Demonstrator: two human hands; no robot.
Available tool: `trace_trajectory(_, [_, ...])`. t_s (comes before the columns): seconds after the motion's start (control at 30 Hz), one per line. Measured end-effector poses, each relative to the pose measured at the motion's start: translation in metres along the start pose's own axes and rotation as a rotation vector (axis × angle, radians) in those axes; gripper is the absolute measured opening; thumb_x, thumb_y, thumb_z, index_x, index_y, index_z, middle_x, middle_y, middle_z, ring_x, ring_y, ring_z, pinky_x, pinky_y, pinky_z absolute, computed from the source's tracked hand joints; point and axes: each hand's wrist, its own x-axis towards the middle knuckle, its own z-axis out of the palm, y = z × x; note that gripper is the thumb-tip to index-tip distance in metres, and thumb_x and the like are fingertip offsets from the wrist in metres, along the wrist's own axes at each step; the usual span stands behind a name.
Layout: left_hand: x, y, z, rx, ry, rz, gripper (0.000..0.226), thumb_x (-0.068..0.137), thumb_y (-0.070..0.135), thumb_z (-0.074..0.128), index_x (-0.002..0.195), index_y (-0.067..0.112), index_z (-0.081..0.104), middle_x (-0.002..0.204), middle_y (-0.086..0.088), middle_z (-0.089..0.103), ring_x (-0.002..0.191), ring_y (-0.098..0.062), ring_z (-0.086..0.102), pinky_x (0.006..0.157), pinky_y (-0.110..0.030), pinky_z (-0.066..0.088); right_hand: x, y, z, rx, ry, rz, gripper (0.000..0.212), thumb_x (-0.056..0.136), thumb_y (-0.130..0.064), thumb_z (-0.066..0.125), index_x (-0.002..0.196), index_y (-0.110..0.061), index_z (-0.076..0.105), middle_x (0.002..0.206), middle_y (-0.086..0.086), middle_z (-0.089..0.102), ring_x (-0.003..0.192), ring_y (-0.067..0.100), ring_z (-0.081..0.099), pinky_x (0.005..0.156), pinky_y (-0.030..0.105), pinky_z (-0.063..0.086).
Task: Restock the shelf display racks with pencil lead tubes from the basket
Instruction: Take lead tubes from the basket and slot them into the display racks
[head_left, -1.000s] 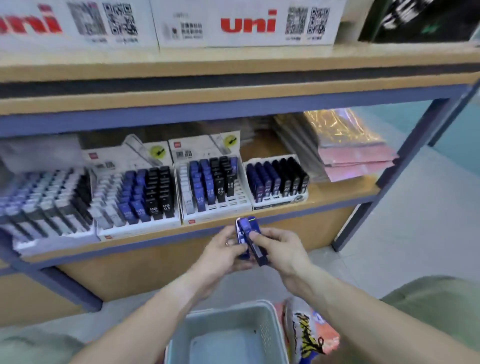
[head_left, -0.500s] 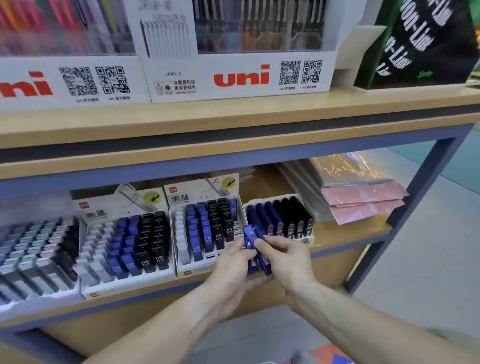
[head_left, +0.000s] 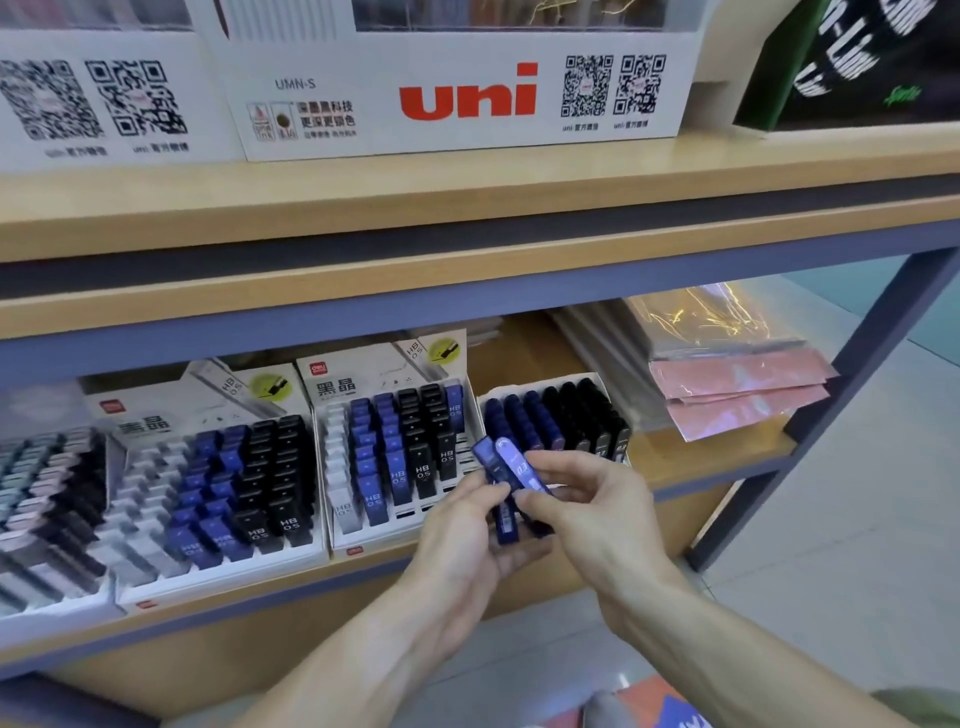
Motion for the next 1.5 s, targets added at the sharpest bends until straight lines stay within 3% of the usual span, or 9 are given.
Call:
trace_trajectory(0.1, [0.004, 0.000, -0.002, 0.011, 0.011, -0.027, 0.030, 0.103, 0.014, 0.046, 0.119, 0.005, 0.070, 0.111, -0.022, 0.075, 0.093, -0.032, 0.070, 0.091, -0.050, 0.055, 0.000, 0.000, -0.001, -0.013, 0.026, -0.016, 0.030, 0.074, 0.000, 0.086, 0.093, -0.021, 0.078, 0.085, -0.003, 0.078, 0.082, 0.021, 0.074, 0.076, 0.038, 0.063])
trace_trajectory(0.33, [-0.001, -0.002, -0.004, 0.094, -0.012, 0.002, 0.026, 0.104, 0.021, 0.051, 0.120, 0.007, 0.067, 0.107, -0.021, 0.075, 0.089, -0.033, 0.068, 0.074, -0.041, 0.054, -0.006, 0.004, -0.002, -0.107, 0.041, -0.075, 0.030, 0.066, -0.011, 0.093, 0.086, -0.024, 0.076, 0.080, -0.003, 0.075, 0.073, 0.020, 0.071, 0.076, 0.046, 0.062])
trace_trajectory(0.43, [-0.002, -0.003, -0.006, 0.102, -0.019, 0.007, 0.024, 0.104, 0.020, 0.053, 0.120, 0.008, 0.067, 0.104, -0.020, 0.076, 0.080, -0.029, 0.069, 0.068, -0.039, 0.053, -0.006, 0.001, -0.005, -0.202, 0.031, -0.114, 0.028, 0.065, -0.016, 0.094, 0.083, -0.026, 0.075, 0.076, -0.011, 0.074, 0.067, 0.006, 0.066, 0.074, 0.039, 0.061])
trace_trajectory(0.57, [0.001, -0.005, -0.009, 0.094, -0.038, 0.009, 0.023, 0.102, 0.019, 0.055, 0.119, 0.008, 0.066, 0.106, -0.021, 0.076, 0.081, -0.028, 0.069, 0.063, -0.036, 0.053, -0.005, -0.001, -0.008, -0.333, 0.005, -0.178, 0.026, 0.071, -0.018, 0.089, 0.087, -0.029, 0.073, 0.079, -0.014, 0.074, 0.068, 0.004, 0.067, 0.071, 0.035, 0.061])
trace_trajectory(0.77, [0.012, -0.013, -0.012, 0.153, 0.060, 0.016, 0.018, 0.103, 0.017, 0.058, 0.115, 0.006, 0.065, 0.082, -0.012, 0.071, 0.069, -0.025, 0.069, 0.062, -0.036, 0.056, 0.009, -0.005, -0.022, -0.403, 0.163, -0.247, 0.047, 0.083, -0.026, 0.081, 0.118, -0.044, 0.054, 0.087, -0.013, 0.070, 0.078, -0.010, 0.065, 0.065, 0.019, 0.048])
trace_trajectory(1.0, [0.022, -0.018, -0.013, 0.158, 0.093, -0.032, 0.018, 0.102, 0.016, 0.060, 0.116, 0.007, 0.064, 0.080, -0.011, 0.070, 0.071, -0.025, 0.067, 0.061, -0.034, 0.058, 0.026, 0.014, -0.018, -0.438, 0.320, -0.273, 0.042, 0.085, -0.032, 0.079, 0.108, -0.043, 0.046, 0.080, -0.018, 0.068, 0.074, -0.012, 0.063, 0.059, 0.013, 0.041])
trace_trajectory(1.13, [0.025, -0.021, -0.012, 0.126, 0.108, -0.058, 0.018, 0.101, 0.014, 0.060, 0.116, 0.005, 0.063, 0.080, -0.014, 0.071, 0.068, -0.025, 0.068, 0.061, -0.035, 0.058, 0.031, 0.024, -0.009, -0.434, 0.351, -0.348, 0.036, 0.087, -0.027, 0.079, 0.104, -0.037, 0.049, 0.076, -0.016, 0.067, 0.070, -0.003, 0.067, 0.066, 0.027, 0.052])
trace_trajectory(1.5, [0.026, -0.024, -0.013, 0.085, 0.124, -0.059, 0.016, 0.101, 0.007, 0.057, 0.115, 0.003, 0.064, 0.076, -0.012, 0.071, 0.065, -0.024, 0.069, 0.067, -0.037, 0.059, 0.039, 0.038, 0.003, -0.578, 0.286, -0.453, 0.034, 0.089, -0.017, 0.076, 0.105, -0.029, 0.048, 0.074, -0.015, 0.064, 0.068, 0.002, 0.066, 0.066, 0.035, 0.058])
